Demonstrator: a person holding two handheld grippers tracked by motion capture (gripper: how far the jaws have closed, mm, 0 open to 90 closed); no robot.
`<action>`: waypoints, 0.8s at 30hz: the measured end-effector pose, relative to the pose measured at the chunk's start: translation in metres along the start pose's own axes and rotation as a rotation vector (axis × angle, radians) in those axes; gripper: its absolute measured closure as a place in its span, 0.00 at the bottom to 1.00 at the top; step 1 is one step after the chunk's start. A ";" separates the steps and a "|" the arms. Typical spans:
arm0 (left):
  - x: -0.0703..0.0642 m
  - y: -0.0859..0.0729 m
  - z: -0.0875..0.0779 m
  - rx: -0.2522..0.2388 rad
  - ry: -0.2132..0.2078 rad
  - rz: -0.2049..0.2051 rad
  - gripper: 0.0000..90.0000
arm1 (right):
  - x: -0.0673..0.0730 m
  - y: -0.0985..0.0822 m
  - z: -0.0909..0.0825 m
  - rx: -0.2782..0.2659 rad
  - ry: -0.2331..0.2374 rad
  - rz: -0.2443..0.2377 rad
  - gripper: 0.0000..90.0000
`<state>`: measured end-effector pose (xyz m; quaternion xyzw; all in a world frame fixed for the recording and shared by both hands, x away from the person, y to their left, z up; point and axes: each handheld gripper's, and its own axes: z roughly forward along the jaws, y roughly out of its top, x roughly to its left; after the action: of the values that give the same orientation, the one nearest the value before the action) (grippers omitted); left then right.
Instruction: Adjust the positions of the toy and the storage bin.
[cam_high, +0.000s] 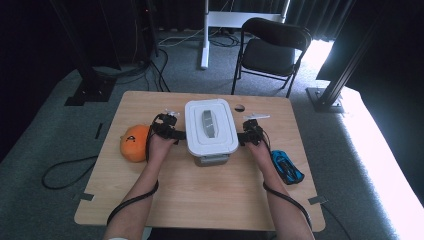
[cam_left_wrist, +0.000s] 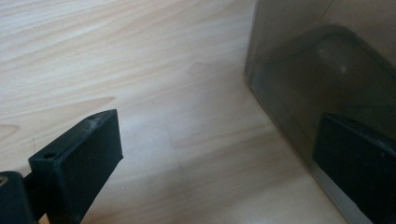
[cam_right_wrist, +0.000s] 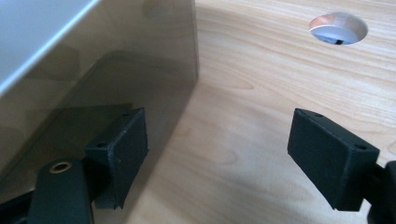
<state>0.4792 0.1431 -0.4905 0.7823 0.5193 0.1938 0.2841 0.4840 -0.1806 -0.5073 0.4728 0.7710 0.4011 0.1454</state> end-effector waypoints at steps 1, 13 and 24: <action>-0.003 -0.002 -0.002 -0.003 0.001 0.003 0.03 | 0.000 -0.001 -0.001 0.001 0.006 -0.005 0.22; -0.023 -0.030 -0.019 -0.004 0.000 0.058 0.05 | 0.003 -0.019 -0.024 -0.003 0.093 -0.054 0.22; -0.033 -0.057 -0.037 -0.015 0.000 0.090 0.05 | 0.014 -0.030 -0.037 0.022 0.166 -0.098 0.26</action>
<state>0.4044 0.1385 -0.4989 0.8027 0.4821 0.2105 0.2810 0.4363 -0.1931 -0.5039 0.4011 0.8070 0.4227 0.0955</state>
